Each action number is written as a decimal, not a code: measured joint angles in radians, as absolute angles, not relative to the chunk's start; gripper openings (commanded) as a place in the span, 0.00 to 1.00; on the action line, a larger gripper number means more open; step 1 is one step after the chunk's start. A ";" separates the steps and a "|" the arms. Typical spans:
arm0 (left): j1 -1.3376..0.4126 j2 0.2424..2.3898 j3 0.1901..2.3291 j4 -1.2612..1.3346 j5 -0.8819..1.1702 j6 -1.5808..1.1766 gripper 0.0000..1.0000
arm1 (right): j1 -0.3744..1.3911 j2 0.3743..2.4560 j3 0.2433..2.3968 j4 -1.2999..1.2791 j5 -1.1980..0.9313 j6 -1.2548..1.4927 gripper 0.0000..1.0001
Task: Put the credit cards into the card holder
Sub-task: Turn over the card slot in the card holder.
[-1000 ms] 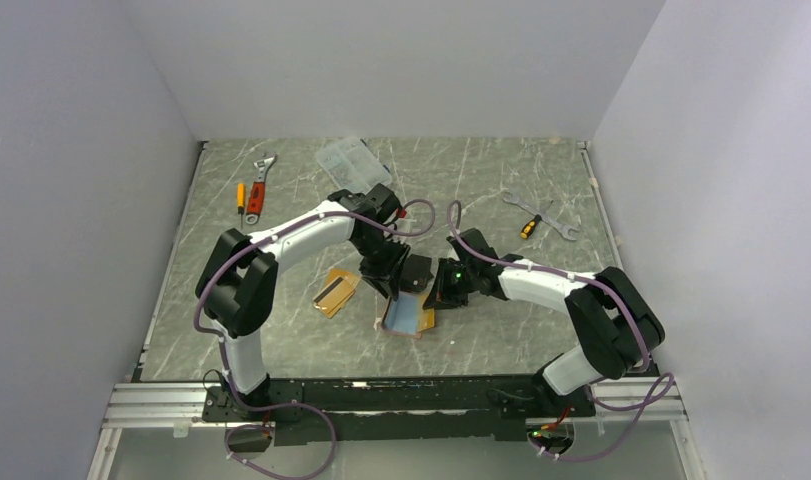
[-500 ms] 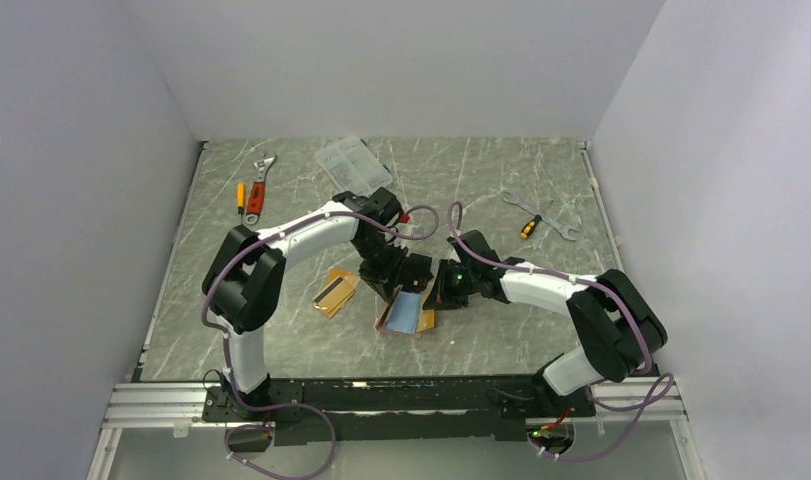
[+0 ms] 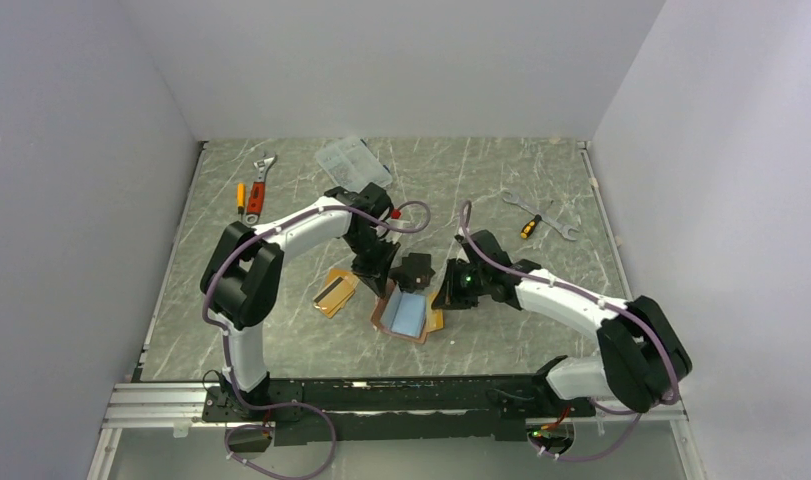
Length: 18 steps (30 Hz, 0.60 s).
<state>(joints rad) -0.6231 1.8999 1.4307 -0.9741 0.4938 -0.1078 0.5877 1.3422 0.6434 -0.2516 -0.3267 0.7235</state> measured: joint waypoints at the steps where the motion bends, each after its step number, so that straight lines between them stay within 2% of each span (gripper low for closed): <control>1: -0.624 1.900 1.431 -0.974 0.500 -0.103 0.00 | 0.587 1.321 0.646 -0.264 -0.323 0.721 0.00; 7: -0.624 1.894 1.418 -0.974 0.522 -0.089 0.00 | 0.585 1.269 0.696 -0.295 -0.323 0.709 0.00; 18: -0.624 1.874 1.388 -0.967 0.532 -0.089 0.00 | 0.587 1.310 0.706 -0.269 -0.379 0.709 0.00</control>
<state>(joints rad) -0.6243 1.8740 1.3884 -0.9668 0.5323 -0.0895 0.5869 1.3102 0.7063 -0.2691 -0.3794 0.7086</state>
